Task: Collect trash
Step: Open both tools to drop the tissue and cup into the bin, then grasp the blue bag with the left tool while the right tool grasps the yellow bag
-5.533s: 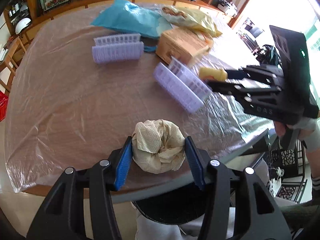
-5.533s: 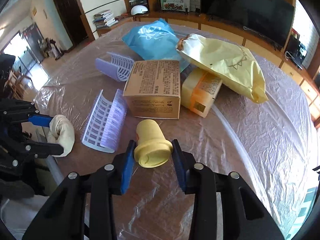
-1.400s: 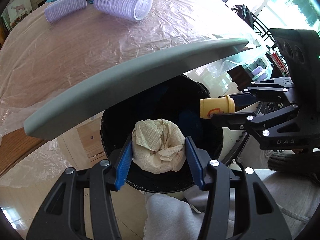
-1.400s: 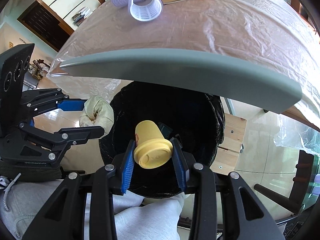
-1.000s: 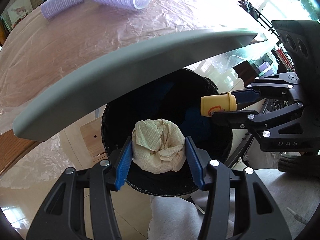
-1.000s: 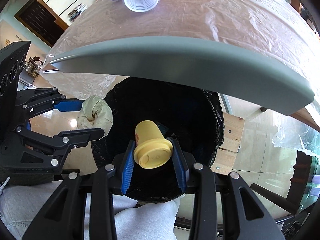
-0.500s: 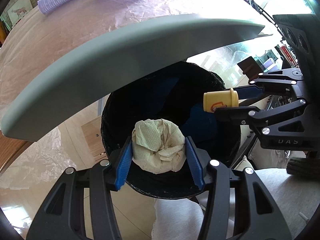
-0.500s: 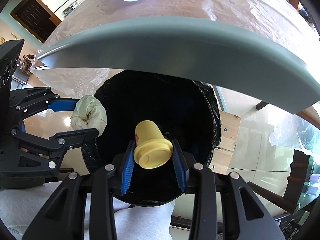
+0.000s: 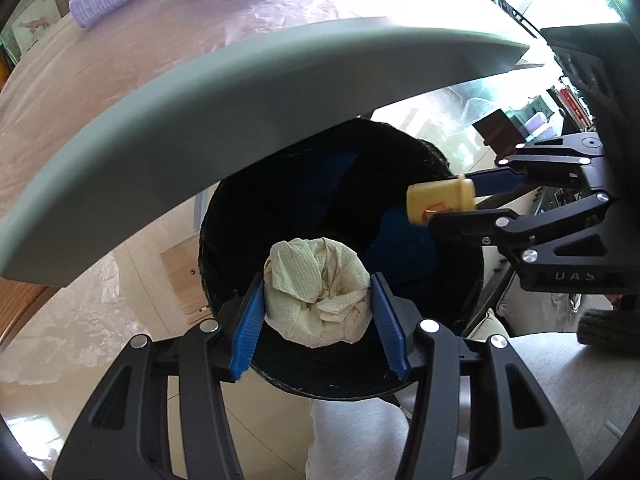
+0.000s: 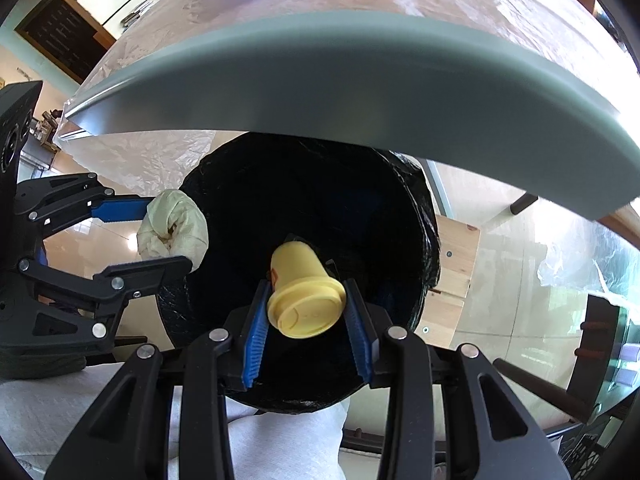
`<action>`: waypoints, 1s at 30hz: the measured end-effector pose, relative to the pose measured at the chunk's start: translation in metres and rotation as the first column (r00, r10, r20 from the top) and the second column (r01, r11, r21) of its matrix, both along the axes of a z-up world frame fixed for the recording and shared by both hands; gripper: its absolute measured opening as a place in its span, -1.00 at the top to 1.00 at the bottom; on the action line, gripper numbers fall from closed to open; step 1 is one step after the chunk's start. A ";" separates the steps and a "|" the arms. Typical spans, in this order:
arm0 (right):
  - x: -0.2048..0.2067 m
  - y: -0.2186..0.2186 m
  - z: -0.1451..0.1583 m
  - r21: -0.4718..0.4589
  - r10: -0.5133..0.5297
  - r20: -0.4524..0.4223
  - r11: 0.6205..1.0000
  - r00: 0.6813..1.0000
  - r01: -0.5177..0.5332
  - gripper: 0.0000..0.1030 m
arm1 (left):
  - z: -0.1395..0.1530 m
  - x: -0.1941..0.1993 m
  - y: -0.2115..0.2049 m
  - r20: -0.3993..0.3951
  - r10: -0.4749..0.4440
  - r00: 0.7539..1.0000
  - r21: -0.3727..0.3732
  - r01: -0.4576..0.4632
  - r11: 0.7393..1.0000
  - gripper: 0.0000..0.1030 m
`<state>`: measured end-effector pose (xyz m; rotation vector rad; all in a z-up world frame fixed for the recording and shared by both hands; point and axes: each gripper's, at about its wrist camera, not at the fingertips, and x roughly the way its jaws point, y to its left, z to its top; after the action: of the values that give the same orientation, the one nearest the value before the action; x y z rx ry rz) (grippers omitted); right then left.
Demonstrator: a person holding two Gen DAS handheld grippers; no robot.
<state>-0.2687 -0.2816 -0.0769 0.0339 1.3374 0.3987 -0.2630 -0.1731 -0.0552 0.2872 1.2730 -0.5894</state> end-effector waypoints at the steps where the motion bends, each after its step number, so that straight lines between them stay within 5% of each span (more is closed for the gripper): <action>1: 0.000 -0.002 0.000 0.000 -0.004 -0.004 1.000 1.000 0.004 0.07 | 0.001 0.000 0.000 0.005 0.002 1.000 0.002 -0.002 1.000 -0.25; 3: -0.002 -0.006 0.004 0.006 -0.017 0.004 1.000 1.000 0.017 -0.13 | 0.003 0.000 0.003 0.012 0.005 1.000 -0.001 -0.005 1.000 -0.37; 8: -0.011 -0.016 0.028 -0.008 -0.016 0.056 1.000 0.998 0.016 -0.14 | 0.019 -0.003 0.009 0.041 0.009 0.999 0.002 -0.009 1.000 -0.39; 13: -0.022 -0.021 0.083 -0.006 0.020 0.206 1.000 0.978 -0.020 -0.32 | 0.075 -0.010 0.025 0.123 -0.007 0.992 -0.116 0.022 0.993 -0.40; 16: -0.018 -0.017 0.120 -0.007 0.026 0.328 1.000 0.944 -0.026 -0.69 | 0.113 -0.002 0.039 0.220 0.029 0.975 -0.177 0.010 0.984 -0.73; 19: -0.005 -0.007 0.137 -0.047 0.046 0.404 0.998 0.914 -0.030 -0.83 | 0.139 0.020 0.056 0.305 0.128 0.944 -0.204 -0.066 0.977 -0.91; 24: 0.028 0.018 0.138 -0.097 0.095 0.445 0.994 0.890 -0.057 -0.84 | 0.143 0.077 0.077 0.300 0.294 0.908 -0.194 -0.244 0.950 -0.91; 30: 0.056 0.048 0.122 -0.129 0.132 0.431 0.988 0.893 -0.084 -0.84 | 0.127 0.130 0.077 0.256 0.361 0.897 -0.198 -0.317 0.928 -0.91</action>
<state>-0.2122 -0.2337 0.0449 -0.2118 0.9122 0.3999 -0.1333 -0.0961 0.0717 0.0171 0.9590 -0.3246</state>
